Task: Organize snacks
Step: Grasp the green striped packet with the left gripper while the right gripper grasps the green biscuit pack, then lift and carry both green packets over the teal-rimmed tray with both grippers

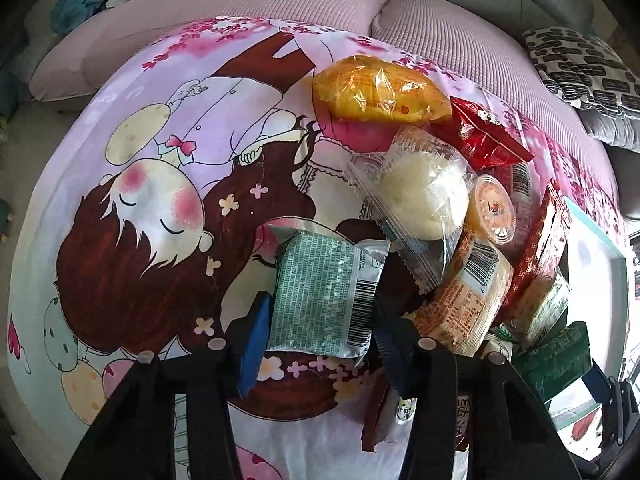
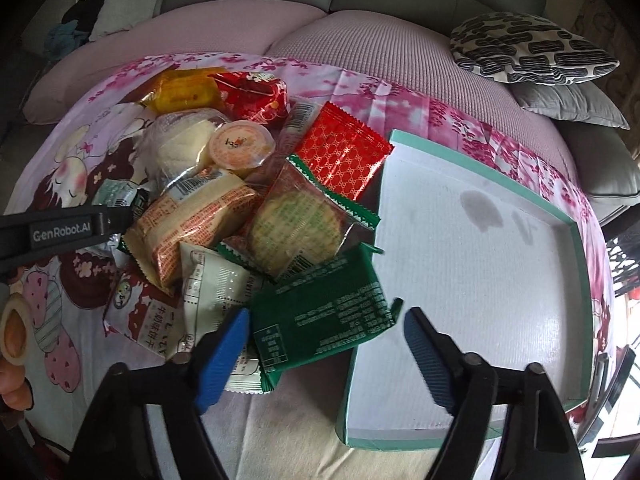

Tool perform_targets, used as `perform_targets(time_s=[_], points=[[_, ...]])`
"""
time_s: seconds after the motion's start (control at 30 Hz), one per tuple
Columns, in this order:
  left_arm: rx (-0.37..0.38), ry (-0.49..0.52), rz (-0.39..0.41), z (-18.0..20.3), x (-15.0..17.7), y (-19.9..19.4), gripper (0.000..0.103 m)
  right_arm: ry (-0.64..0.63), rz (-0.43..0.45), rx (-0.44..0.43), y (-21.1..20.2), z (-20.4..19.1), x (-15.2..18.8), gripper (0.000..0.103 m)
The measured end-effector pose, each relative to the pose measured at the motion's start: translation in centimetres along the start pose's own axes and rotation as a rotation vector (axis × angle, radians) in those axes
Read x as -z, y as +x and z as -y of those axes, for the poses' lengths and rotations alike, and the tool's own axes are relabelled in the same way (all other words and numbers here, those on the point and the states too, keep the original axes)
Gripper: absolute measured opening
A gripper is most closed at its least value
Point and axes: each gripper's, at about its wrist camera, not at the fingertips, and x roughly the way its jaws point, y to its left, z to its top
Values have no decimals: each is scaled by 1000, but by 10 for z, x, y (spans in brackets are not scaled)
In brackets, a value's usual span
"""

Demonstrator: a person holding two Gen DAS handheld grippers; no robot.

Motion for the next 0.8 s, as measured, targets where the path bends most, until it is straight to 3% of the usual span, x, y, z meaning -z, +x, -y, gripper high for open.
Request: perform_targets(time_s=[0.17, 0.3, 0.8], points=[[-2, -9, 4, 0, -3, -1, 51, 32, 6, -11, -1, 7, -2, 53], [2, -13, 24, -4, 0, -12, 51, 51, 15, -31, -3, 11, -2, 48], [51, -20, 74, -5, 23, -43, 51, 103, 8, -125, -7, 22, 8, 42]])
